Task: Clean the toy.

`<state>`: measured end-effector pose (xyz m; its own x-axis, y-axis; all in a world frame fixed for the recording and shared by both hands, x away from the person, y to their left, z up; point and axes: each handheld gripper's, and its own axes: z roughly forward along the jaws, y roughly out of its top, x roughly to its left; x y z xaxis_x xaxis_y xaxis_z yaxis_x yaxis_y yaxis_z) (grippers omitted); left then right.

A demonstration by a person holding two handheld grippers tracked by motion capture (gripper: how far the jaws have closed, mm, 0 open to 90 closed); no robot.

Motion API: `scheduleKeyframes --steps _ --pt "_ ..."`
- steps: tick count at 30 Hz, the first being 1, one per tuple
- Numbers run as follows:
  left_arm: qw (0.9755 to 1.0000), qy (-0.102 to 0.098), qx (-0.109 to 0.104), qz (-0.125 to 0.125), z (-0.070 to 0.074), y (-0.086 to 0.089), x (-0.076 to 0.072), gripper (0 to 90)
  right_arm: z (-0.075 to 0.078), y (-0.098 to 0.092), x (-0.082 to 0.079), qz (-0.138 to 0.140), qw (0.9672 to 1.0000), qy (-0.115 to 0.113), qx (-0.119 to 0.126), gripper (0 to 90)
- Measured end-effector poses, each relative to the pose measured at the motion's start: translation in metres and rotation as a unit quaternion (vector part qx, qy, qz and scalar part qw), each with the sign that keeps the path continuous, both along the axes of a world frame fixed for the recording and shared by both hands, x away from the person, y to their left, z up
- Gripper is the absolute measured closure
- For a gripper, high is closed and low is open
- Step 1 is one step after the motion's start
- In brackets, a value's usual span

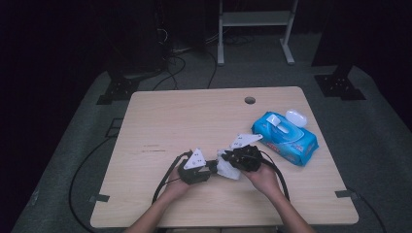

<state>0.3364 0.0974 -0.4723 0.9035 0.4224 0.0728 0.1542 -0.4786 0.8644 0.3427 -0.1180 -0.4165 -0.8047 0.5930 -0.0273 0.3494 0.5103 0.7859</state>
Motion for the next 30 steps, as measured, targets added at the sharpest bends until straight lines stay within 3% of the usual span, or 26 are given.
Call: scheduleKeyframes --steps 4,7,15,17,21,26,30 --pt "1.0000 0.004 -0.002 0.001 0.000 0.000 0.000 70.5 -0.002 0.013 -0.007 0.030 0.9993 0.009 0.020 82.5" --pt "1.0000 0.007 -0.002 0.001 0.000 0.002 0.001 70.7 -0.003 0.024 -0.010 0.040 0.9992 -0.009 0.005 82.5" --pt "1.0000 -0.001 0.001 -0.009 0.000 0.000 -0.001 71.4 -0.001 -0.015 0.003 -0.031 0.9993 -0.020 -0.003 82.5" --pt "1.0000 0.002 -0.002 -0.008 0.000 0.000 0.000 71.3 -0.003 -0.017 0.002 -0.033 0.9993 -0.017 0.006 82.5" --pt "0.9999 0.008 -0.008 -0.009 0.001 -0.001 0.000 68.9 -0.005 -0.010 -0.002 -0.028 0.9991 -0.032 -0.008 82.6" --pt "0.9998 0.018 -0.001 -0.011 0.002 -0.006 0.001 62.9 -0.006 -0.005 -0.003 -0.017 0.9997 -0.015 0.007 82.7" --pt "0.9998 0.011 0.009 -0.014 0.000 -0.008 -0.001 62.3 -0.007 0.004 -0.008 0.004 0.9997 -0.003 0.025 82.6"
